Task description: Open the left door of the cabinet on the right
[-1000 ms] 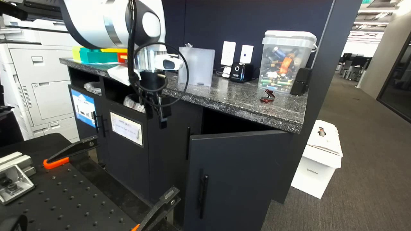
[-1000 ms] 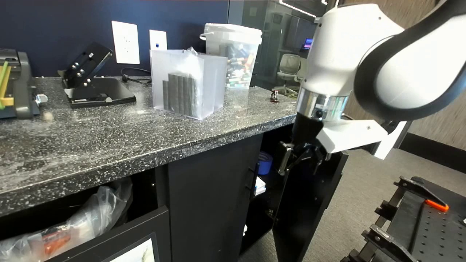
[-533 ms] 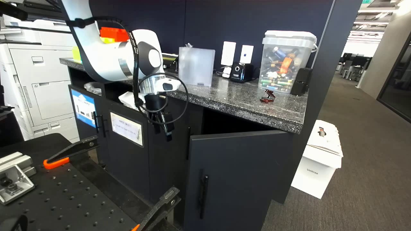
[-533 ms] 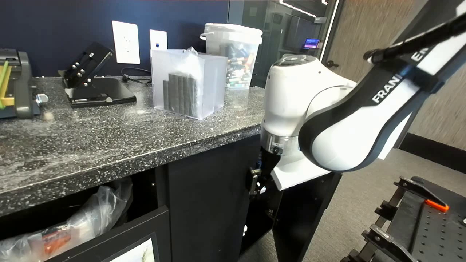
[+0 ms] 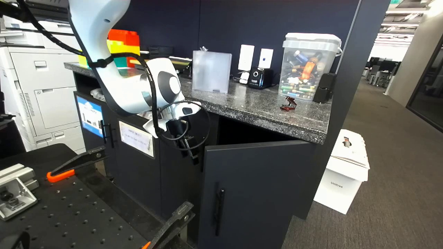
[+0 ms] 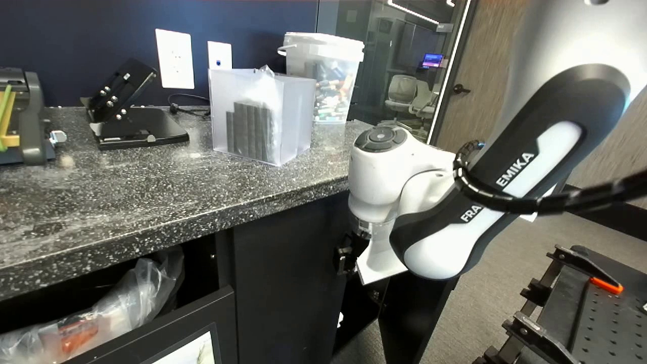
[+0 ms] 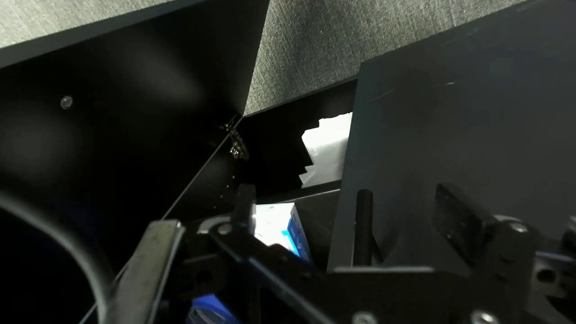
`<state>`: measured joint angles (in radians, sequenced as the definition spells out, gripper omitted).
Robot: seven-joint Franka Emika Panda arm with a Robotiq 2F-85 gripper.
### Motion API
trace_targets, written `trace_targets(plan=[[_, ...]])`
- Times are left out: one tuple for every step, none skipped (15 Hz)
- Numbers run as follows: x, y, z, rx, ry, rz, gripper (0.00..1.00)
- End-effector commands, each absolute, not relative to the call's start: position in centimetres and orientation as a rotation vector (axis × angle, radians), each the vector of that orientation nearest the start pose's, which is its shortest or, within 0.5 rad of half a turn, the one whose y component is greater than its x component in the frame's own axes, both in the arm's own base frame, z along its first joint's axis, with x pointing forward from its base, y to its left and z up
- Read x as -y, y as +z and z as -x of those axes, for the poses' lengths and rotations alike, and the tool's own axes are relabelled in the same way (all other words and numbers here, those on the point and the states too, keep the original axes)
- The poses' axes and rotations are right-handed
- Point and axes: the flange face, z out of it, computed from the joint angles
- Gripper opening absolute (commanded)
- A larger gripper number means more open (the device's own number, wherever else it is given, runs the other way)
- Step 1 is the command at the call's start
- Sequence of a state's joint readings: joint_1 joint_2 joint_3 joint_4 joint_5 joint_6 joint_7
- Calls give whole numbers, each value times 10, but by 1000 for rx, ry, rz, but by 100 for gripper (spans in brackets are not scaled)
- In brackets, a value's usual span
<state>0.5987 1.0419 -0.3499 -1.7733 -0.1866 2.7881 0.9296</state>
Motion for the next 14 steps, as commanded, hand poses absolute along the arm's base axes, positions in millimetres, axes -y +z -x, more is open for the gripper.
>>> trace_targets(plan=[[-163, -12, -609, -596, -543, 3385, 100], [-163, -14, -611, -597, -579, 3387, 100], [-164, -14, -612, -594, -623, 3390, 100], [-166, -15, -614, -591, -666, 3391, 100], [-168, -15, -617, -586, -708, 3390, 100], [-170, -15, -619, -582, -749, 3390, 100], [-171, -15, -621, -576, -792, 3388, 100], [-173, -15, -623, -575, -813, 3391, 100], [-174, -16, -625, -572, -835, 3390, 97], [-175, -17, -627, -569, -850, 3391, 74], [-176, -18, -629, -557, -858, 3389, 72], [-177, -20, -630, -552, -856, 3392, 68], [-177, -23, -631, -546, -852, 3392, 61], [-178, -24, -632, -541, -853, 3393, 54]])
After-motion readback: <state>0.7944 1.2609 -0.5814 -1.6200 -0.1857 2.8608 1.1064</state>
